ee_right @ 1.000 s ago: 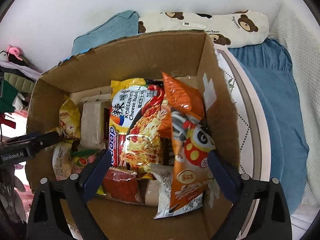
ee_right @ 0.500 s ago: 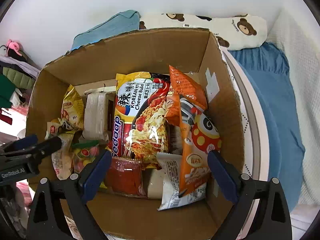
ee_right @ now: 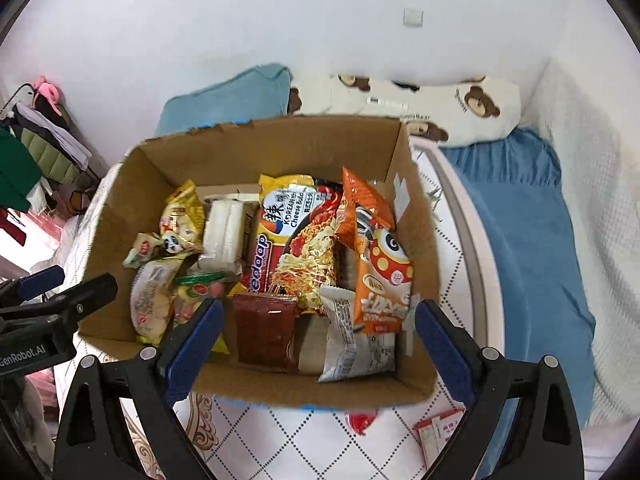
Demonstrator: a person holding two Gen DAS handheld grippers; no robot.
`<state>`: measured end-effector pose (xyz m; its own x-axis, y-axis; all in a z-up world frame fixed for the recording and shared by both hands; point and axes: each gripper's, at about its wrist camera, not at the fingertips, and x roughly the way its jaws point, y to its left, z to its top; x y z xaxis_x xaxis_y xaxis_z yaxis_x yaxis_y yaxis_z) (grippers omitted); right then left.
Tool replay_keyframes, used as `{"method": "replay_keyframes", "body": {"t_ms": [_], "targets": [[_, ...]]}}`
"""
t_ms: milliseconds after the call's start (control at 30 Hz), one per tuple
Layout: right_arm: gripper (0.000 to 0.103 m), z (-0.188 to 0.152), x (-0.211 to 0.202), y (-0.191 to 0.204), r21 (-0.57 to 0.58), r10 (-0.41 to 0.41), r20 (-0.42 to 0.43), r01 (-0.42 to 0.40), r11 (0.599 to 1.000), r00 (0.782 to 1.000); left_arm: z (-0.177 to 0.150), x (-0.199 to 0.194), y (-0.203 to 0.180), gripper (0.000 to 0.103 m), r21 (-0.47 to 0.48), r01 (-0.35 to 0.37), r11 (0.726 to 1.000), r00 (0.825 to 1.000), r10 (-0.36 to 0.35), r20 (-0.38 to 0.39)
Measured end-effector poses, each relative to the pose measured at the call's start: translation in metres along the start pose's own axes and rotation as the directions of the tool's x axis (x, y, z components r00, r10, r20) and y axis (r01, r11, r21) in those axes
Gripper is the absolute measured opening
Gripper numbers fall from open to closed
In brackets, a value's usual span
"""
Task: Organize snacks
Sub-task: 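Move both grippers back toward the red snacks on the bed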
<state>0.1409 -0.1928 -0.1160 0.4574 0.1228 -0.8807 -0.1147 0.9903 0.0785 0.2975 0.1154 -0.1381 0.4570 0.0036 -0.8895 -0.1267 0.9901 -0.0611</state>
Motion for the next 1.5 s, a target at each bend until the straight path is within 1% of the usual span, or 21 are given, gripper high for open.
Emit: {"method": "replay_keyframes", "body": {"t_ms": [200,433,600,833,900,933,1000,1033,1067,1100,1133,1167,1200,1267,1367,1400,1500], "targets": [[0.098,-0.019,-0.041,0.001,-0.003,-0.001,0.076,0.001,1.000,0.997,-0.026,-0.036,-0.006,0.101,0.007,0.000,1.000,0.997,-0.001,0.077],[0.098,-0.042,-0.083,0.002,-0.004,-0.008,0.149,0.008,1.000,0.989,-0.048,-0.065,-0.012,0.101,0.016,0.015,1.000,0.994,-0.017,0.110],[0.098,-0.059,-0.106,0.004,-0.002,-0.012,0.195,0.013,1.000,0.981,-0.061,-0.085,-0.014,0.101,0.013,0.002,1.000,0.986,-0.004,0.164],[0.098,-0.074,-0.126,0.000,0.019,-0.007,0.221,0.003,1.000,0.975,-0.070,-0.098,-0.020,0.101,0.024,-0.001,1.000,0.981,-0.003,0.196],[0.098,-0.076,-0.129,-0.004,0.033,0.011,0.219,-0.019,0.999,0.976,-0.071,-0.097,-0.023,0.101,0.025,-0.004,1.000,0.981,-0.001,0.193],[0.098,-0.077,-0.129,-0.008,0.045,0.030,0.210,-0.040,0.998,0.977,-0.071,-0.094,-0.026,0.101,0.033,-0.008,0.999,0.982,0.002,0.187],[0.098,-0.081,-0.124,-0.022,0.101,0.097,0.177,-0.116,0.988,0.979,-0.074,-0.089,-0.034,0.101,0.053,-0.008,0.999,0.986,-0.001,0.167],[0.098,-0.085,-0.120,-0.030,0.132,0.119,0.160,-0.141,0.981,0.980,-0.076,-0.084,-0.041,0.101,0.073,-0.009,0.997,0.988,-0.003,0.155],[0.096,-0.089,-0.116,-0.040,0.163,0.123,0.150,-0.148,0.975,0.981,-0.078,-0.079,-0.048,0.101,0.090,-0.012,0.996,0.990,-0.001,0.143],[0.086,-0.096,-0.110,-0.055,0.198,0.124,0.144,-0.152,0.968,0.982,-0.082,-0.073,-0.057,0.101,0.114,-0.014,0.993,0.992,0.000,0.128],[0.069,-0.100,-0.106,-0.063,0.214,0.126,0.136,-0.153,0.965,0.983,-0.085,-0.063,-0.070,0.101,0.149,-0.021,0.989,0.994,0.004,0.107],[0.062,-0.107,-0.098,-0.077,0.243,0.125,0.112,-0.149,0.958,0.986,-0.087,-0.057,-0.077,0.101,0.171,-0.022,0.985,0.996,0.007,0.092],[0.058,-0.113,-0.089,-0.090,0.276,0.134,0.090,-0.154,0.949,0.987,-0.090,-0.046,-0.090,0.101,0.203,-0.018,0.979,0.998,0.005,0.067],[0.057,-0.126,-0.073,-0.116,0.331,0.133,0.055,-0.144,0.933,0.990,-0.095,-0.025,-0.112,0.101,0.254,-0.017,0.967,1.000,0.012,0.024],[0.057,-0.144,-0.047,-0.146,0.371,0.105,0.006,-0.099,0.923,0.994,-0.100,0.009,-0.146,0.101,0.316,0.023,0.948,0.999,-0.007,-0.053],[0.057,-0.150,-0.037,-0.156,0.386,0.104,-0.019,-0.089,0.918,0.994,-0.101,0.022,-0.158,0.101,0.332,0.051,0.942,0.996,-0.023,-0.088],[0.058,-0.168,-0.010,-0.183,0.426,0.108,-0.078,-0.065,0.902,0.991,-0.099,0.058,-0.188,0.101,0.356,0.093,0.930,0.986,-0.035,-0.165]]}}
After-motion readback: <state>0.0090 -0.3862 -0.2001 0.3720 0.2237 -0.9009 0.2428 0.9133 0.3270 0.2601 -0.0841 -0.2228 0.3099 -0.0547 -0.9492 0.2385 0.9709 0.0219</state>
